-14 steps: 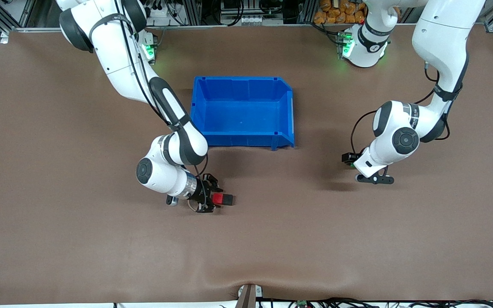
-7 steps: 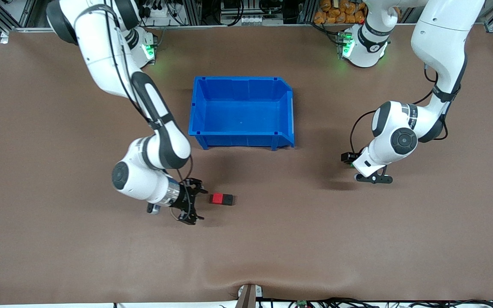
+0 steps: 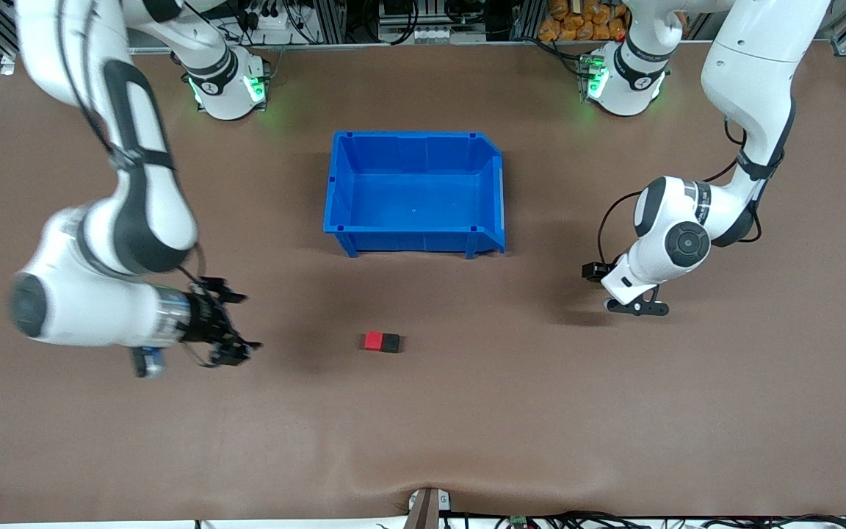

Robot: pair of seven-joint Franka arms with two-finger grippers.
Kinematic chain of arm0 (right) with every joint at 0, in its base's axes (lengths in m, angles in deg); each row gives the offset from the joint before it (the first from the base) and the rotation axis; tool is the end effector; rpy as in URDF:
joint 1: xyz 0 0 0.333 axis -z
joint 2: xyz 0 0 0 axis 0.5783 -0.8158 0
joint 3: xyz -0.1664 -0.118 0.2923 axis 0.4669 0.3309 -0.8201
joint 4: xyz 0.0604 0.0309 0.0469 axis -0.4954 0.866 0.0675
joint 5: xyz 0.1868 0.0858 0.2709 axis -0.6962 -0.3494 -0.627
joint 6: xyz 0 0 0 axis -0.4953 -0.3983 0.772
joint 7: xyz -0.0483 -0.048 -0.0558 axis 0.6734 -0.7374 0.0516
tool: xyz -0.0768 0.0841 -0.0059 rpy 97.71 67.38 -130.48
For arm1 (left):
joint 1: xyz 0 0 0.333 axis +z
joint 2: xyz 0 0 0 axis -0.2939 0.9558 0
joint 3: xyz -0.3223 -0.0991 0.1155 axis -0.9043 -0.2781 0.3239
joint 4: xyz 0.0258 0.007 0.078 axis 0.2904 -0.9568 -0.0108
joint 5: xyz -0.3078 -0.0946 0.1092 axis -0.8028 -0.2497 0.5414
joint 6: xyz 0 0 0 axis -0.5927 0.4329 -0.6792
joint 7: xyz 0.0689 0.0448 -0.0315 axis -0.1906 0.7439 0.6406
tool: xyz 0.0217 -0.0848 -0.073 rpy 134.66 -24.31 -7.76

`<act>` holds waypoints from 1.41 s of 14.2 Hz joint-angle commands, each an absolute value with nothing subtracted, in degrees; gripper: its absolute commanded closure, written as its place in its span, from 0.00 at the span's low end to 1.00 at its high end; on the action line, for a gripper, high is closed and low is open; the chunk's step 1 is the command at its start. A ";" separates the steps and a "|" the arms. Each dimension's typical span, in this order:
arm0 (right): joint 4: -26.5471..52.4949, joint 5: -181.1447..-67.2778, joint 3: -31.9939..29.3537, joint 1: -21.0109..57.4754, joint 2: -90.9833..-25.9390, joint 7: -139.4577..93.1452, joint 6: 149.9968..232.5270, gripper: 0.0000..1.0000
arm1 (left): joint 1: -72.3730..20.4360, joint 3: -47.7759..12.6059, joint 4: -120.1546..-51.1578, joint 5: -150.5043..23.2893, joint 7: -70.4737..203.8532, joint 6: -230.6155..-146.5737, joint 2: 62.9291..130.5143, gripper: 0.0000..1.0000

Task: Attach green and red cubes to black cube
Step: 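Place the red cube against the black cube, then withdraw the right gripper, then carry the green cube with the left gripper to the black cube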

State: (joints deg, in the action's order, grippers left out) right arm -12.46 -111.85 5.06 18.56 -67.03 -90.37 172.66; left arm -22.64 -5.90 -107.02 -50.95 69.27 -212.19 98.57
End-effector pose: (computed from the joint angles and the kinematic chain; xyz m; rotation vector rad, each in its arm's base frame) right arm 0.6590 0.1357 0.4667 -2.5303 1.4770 0.4258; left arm 0.5410 -0.1129 0.2502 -3.1221 0.1506 0.2094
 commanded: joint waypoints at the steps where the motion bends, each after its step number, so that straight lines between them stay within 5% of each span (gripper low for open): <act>1: -10.73 -105.32 3.96 21.34 -60.25 -79.73 167.33 0.00 | -22.81 -5.76 -107.06 -49.43 68.94 -213.02 98.35 0.00; 3: -10.81 -103.72 2.38 25.55 -56.02 -68.94 162.24 0.00 | -22.89 -5.76 -106.36 -49.43 68.94 -213.02 98.35 0.23; 6: -11.78 -99.51 -2.53 32.76 -50.75 -52.41 156.61 0.00 | -22.81 -5.76 -106.00 -49.43 69.03 -213.02 98.35 0.87; 7: -12.04 -98.10 -3.94 34.70 -49.51 -46.53 153.72 0.00 | -22.72 -5.76 -106.00 -49.43 69.38 -213.02 98.35 1.00; 10: -10.83 -94.06 -4.22 36.29 -42.76 -34.54 151.49 0.00 | -22.63 -5.76 -106.09 -49.52 71.22 -212.94 98.35 1.00; 17: 11.68 -93.61 -4.66 35.86 -27.97 -33.99 163.35 0.00 | -25.09 -6.29 -98.11 -50.31 92.64 -211.45 98.08 1.00; 20: -1.00 -87.13 -4.92 35.07 -32.25 -33.55 157.51 0.00 | -28.51 -6.29 -91.44 -50.40 109.40 -209.42 100.36 1.00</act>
